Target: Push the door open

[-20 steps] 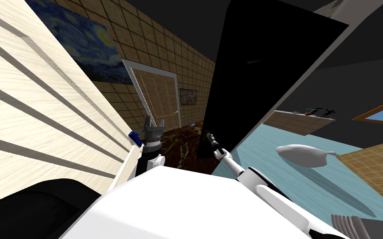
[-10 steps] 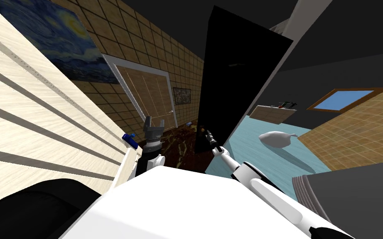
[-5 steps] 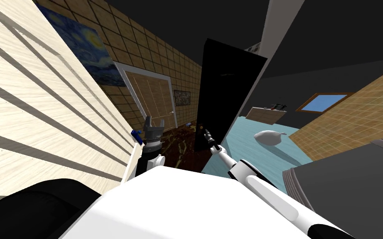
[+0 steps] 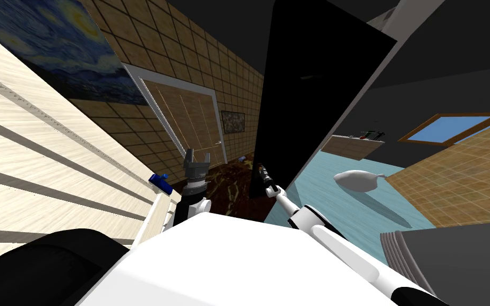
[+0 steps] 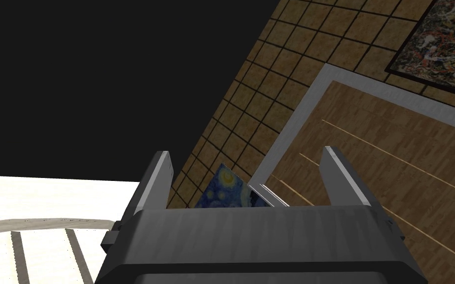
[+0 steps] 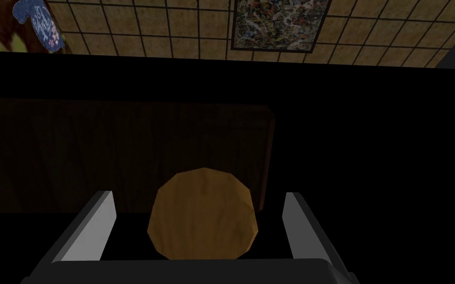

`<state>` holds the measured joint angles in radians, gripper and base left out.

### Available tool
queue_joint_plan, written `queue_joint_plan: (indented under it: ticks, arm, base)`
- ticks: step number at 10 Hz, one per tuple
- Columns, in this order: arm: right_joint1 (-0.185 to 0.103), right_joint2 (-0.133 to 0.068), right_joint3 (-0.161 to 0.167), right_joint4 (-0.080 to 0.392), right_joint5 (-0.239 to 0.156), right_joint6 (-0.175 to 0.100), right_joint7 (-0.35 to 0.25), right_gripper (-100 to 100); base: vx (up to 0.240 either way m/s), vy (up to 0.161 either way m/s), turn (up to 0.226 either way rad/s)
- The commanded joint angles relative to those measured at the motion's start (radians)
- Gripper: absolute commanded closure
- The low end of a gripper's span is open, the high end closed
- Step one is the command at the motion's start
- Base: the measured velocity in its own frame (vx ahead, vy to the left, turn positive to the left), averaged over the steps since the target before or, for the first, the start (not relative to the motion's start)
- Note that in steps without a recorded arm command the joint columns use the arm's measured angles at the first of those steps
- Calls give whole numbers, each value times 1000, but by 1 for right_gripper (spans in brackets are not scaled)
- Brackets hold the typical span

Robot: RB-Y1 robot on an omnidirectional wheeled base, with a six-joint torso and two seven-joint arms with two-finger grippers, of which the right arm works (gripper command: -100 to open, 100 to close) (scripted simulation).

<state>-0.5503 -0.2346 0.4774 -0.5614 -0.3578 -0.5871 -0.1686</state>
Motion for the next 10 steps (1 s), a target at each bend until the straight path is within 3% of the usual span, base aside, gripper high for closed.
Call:
queue_joint_plan:
  ticks: [1,2,7,10]
  arm:
    - [0,0,0,0,0,0,0,-100]
    - [0,0,0,0,0,0,0,100]
    - [0,0,0,0,0,0,0,100]
    - [2,-7,-26,11,-5,2,10,100]
  base:
    - [101,4,11]
    - [-6,0,-13]
    - [-21,-3,-3]
    - [133,74,-31]
